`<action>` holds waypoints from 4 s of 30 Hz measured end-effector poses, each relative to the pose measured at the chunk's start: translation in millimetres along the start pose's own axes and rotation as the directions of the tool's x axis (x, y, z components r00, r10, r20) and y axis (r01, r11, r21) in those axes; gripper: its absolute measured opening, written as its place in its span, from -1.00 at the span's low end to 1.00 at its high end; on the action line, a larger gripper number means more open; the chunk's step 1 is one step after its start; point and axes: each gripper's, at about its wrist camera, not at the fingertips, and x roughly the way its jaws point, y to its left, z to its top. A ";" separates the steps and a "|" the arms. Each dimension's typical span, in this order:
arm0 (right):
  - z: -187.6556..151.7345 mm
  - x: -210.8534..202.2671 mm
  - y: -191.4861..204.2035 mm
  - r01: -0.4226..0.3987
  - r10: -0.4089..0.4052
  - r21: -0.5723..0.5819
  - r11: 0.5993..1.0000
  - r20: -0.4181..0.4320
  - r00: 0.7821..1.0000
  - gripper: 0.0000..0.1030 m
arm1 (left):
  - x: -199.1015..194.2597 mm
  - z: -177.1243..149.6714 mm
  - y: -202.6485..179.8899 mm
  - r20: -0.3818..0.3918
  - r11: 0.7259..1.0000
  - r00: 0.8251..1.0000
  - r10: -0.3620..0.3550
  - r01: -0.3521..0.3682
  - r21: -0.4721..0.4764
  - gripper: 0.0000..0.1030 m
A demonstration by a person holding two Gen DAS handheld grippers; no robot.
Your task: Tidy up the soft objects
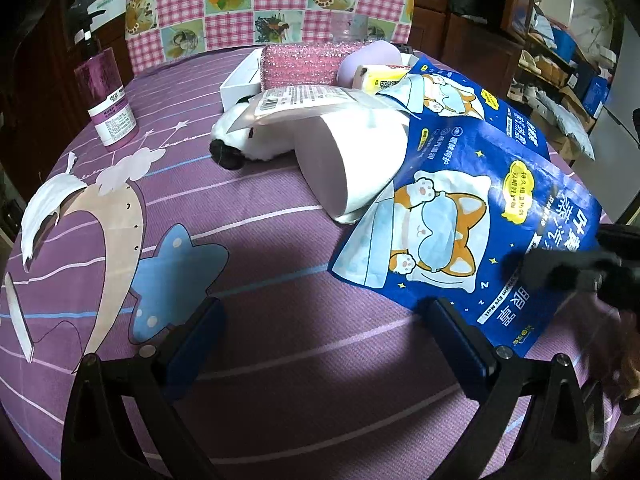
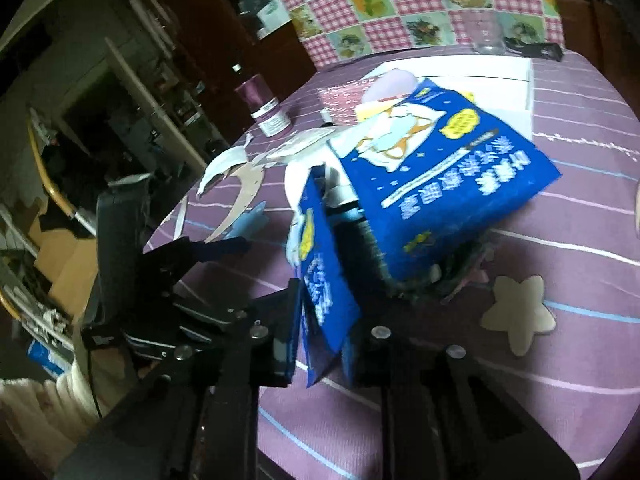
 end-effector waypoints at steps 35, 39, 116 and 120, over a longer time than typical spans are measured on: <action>91.8 -81.2 36.1 0.044 -0.077 0.152 0.987 0.215 0.973 -0.87 | -76.7 34.3 33.0 0.172 0.989 0.984 -0.043 0.066 -0.129 0.99; 112.1 -81.6 39.1 -0.018 -0.026 0.147 0.989 0.295 0.955 -0.87 | -96.7 66.4 42.0 0.207 0.983 0.977 -0.060 0.093 -0.158 0.99; 199.1 -63.6 -78.3 -0.196 -0.008 0.475 0.858 0.395 0.919 -0.87 | -43.8 208.8 68.3 0.266 0.903 0.941 -0.212 0.292 -0.315 -0.91; 205.1 -29.5 -111.4 -0.105 -0.084 0.577 0.810 0.292 0.953 -0.87 | 0.7 226.5 83.9 0.254 0.839 0.921 -0.296 0.378 -0.392 -0.91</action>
